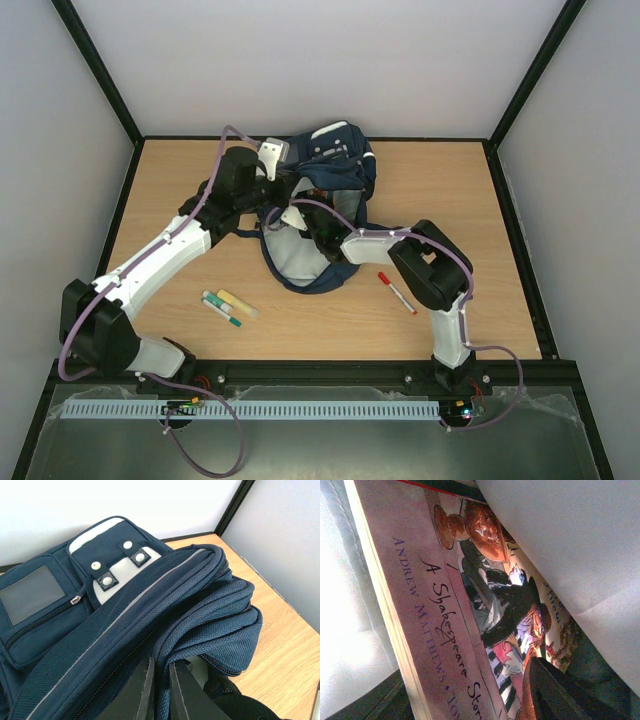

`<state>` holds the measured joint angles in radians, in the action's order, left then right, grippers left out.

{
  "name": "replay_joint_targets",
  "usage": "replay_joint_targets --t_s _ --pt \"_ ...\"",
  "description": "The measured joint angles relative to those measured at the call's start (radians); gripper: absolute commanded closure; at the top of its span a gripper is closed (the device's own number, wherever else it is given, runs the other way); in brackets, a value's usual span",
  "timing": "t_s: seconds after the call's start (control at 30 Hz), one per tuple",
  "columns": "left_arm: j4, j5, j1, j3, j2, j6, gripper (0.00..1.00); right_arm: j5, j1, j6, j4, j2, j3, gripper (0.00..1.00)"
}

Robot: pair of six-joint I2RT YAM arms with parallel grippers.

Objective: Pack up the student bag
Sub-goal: Adjust the book in the student bag.

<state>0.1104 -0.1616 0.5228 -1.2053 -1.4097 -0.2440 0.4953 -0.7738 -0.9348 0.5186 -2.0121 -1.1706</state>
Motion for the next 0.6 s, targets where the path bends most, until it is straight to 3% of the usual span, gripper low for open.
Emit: replay_joint_targets --t_s 0.37,0.6 --pt "0.001 -0.015 -0.005 0.0 0.0 -0.001 0.98 -0.024 -0.001 0.116 -0.078 0.124 0.096 0.36" --pt "0.001 -0.022 -0.011 0.0 0.0 -0.003 0.98 -0.152 -0.016 0.239 -0.287 0.288 0.114 0.36"
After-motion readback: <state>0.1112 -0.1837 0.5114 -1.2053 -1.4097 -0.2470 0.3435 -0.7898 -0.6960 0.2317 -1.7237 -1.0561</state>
